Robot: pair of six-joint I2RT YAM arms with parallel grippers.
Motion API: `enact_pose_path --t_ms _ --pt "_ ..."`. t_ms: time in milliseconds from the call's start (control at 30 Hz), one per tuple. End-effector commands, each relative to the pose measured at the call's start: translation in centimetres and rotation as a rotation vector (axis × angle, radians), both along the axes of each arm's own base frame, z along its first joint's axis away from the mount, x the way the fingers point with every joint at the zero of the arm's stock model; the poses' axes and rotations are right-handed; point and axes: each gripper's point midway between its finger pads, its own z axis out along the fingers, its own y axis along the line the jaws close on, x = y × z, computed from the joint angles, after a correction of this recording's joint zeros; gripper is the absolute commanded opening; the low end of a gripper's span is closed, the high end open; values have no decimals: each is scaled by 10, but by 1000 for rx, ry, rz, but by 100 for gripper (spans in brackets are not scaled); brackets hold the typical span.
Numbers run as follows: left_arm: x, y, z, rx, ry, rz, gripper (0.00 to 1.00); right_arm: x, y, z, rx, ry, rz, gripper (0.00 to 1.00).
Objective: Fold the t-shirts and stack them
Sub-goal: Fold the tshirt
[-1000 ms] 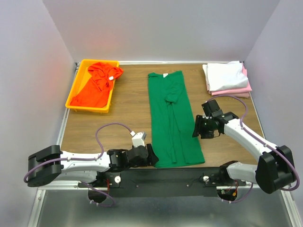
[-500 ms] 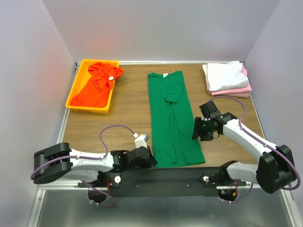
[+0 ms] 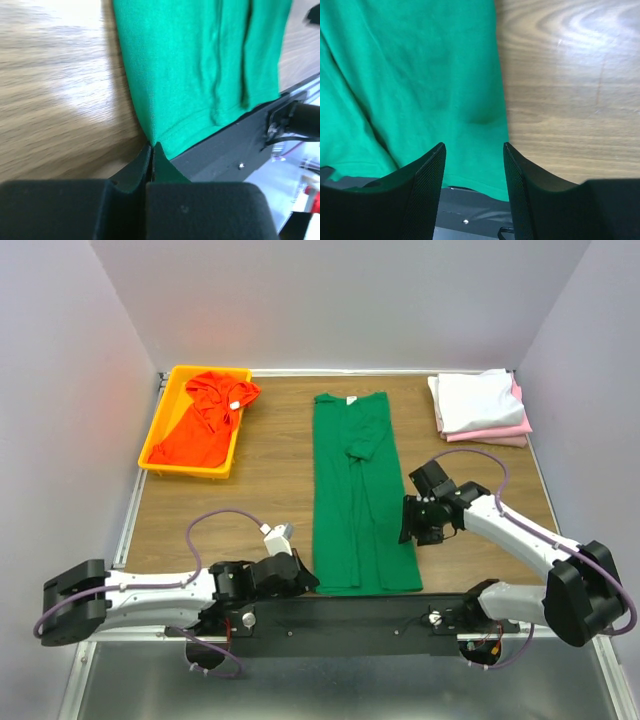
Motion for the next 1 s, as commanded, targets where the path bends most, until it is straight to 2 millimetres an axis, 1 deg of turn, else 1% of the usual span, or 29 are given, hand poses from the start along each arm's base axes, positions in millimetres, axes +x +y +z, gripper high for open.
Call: enact_pose_path --t_ms 0,67,167,300,433,467,600,700,833,967 --pt "6 21 -8 13 -2 80 0 -18 1 -7 -10 30 -12 56" --pt "6 22 -6 -6 -6 83 0 -29 7 -11 4 49 2 55" --pt "6 21 -6 -5 -5 81 0 -39 10 -14 13 64 -2 55" --pt "6 22 -9 22 -6 74 0 -52 6 -17 -6 80 -18 54" --pt "7 21 -8 39 -16 68 0 -65 -2 -20 -40 105 -27 54" --pt "8 21 -6 41 -22 69 0 -71 -6 -22 -53 121 -29 54" --pt "10 21 -6 57 -31 65 0 -82 -10 -29 -61 157 -37 51" --pt "10 21 -5 63 -34 62 0 -87 -8 -28 -33 162 -43 48" --pt "11 21 -5 63 -39 62 0 -93 -11 -32 -34 171 -42 47" --pt "9 21 -6 63 -34 54 0 -100 -9 -38 -19 201 -27 46"
